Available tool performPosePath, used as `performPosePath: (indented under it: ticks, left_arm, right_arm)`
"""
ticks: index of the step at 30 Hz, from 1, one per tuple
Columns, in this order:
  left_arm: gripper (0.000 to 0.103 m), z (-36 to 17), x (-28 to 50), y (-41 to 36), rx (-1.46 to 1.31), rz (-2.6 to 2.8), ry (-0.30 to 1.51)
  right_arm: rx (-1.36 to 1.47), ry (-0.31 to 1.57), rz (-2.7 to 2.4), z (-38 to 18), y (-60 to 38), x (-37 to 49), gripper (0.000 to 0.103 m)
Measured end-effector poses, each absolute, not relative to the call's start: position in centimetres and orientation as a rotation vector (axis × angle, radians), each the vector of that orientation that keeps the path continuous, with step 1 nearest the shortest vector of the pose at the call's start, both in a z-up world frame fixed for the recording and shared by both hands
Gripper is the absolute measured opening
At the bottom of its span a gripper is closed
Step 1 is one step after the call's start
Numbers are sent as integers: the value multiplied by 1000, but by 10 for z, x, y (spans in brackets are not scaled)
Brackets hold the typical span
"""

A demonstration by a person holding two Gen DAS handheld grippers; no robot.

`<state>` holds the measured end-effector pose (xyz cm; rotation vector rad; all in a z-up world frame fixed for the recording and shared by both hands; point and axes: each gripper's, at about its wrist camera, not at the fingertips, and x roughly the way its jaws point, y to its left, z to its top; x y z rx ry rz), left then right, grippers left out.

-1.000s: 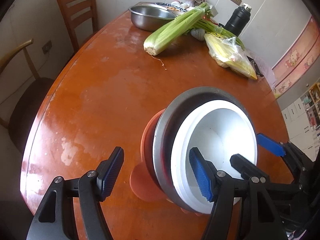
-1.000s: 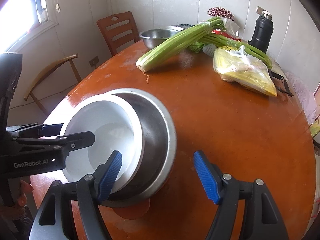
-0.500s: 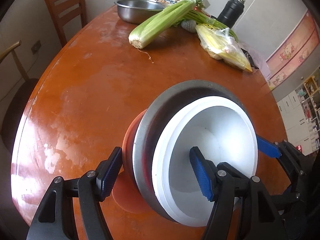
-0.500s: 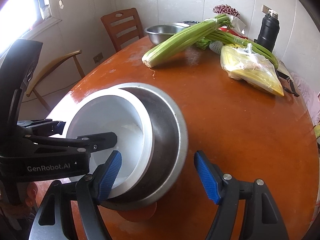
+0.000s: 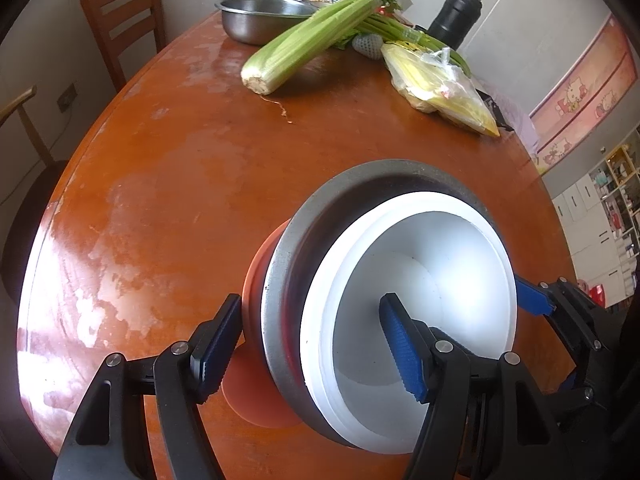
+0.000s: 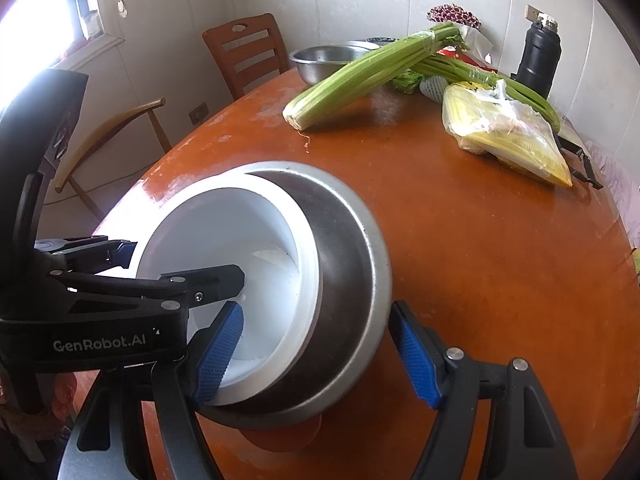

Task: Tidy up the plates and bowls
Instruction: 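Lower the steel bowl stack onto the steel pan with both tools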

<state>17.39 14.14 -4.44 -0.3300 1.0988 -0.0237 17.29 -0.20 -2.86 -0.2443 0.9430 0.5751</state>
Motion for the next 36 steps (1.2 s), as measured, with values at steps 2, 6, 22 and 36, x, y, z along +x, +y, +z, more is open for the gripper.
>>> performPosePath:
  ticks: [2,6,22,36]
  left_arm:
    - [70,-45,175,137,-328,-29,1102]
    - [70,-44,178,127,-316,-41,1107]
    - [71,-43,194,79,-268,-97,1126]
    - [71,-42,205,34,-224,-148,1138]
  right_arm:
    - [-243,946,574,-29,-4,174,74]
    - [-237,949,565,-30,-12,175,74]
    - [-196,963,484,-34,-60,183,74]
    - [-156,968,422,-35,-106,187,74]
